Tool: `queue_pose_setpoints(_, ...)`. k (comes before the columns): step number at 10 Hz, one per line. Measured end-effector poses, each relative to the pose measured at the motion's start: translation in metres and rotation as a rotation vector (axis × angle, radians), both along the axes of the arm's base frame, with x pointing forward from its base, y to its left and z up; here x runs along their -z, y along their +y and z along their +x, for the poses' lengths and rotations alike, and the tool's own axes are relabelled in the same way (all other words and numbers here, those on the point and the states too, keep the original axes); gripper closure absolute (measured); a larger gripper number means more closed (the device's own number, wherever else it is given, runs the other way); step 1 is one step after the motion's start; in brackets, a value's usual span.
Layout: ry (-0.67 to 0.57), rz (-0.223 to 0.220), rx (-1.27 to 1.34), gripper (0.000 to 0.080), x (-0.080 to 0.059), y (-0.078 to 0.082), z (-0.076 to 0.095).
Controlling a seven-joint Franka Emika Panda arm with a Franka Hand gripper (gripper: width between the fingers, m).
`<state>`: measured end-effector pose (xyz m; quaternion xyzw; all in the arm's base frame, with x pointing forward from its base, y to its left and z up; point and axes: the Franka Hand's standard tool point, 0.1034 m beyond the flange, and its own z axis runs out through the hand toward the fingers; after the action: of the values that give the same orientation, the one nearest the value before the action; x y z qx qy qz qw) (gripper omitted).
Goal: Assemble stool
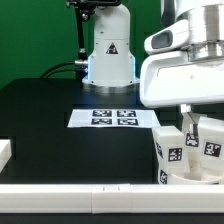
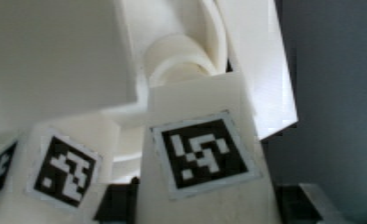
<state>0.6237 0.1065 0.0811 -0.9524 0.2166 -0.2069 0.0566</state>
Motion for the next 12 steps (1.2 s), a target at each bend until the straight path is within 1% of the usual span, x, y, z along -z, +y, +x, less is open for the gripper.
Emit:
queue_pose_setpoints(3, -0.045, -0.012, -0.002, 0.0476, 0.000, 0.000, 0.003)
queue_pose_setpoints(5, -0.048, -0.013, -0.003, 0.0476, 0.000, -0.001, 0.004)
queue_pose_setpoints(6, -0.048, -0.013, -0.003, 0.0450, 0.000, -0.001, 0.004)
queue_pose_setpoints(7, -0.039, -0.012, -0.004, 0.0450, 0.000, -0.001, 0.004)
queue_pose_setpoints(8, -0.008, -0.001, -0.004, 0.0268, -0.009, -0.003, 0.007)
queue_pose_setpoints(9, 0.040, 0.017, -0.005, 0.0268, -0.018, -0.005, 0.007)
queue_pose_setpoints(10, 0.066, 0.031, -0.006, 0.0171, -0.029, -0.003, 0.010)
queue_pose_setpoints(11, 0.069, 0.035, -0.012, 0.0156, -0.038, -0.004, 0.012)
queue_pose_setpoints(12, 0.130, 0.035, -0.041, 0.0156, -0.038, -0.011, 0.007)
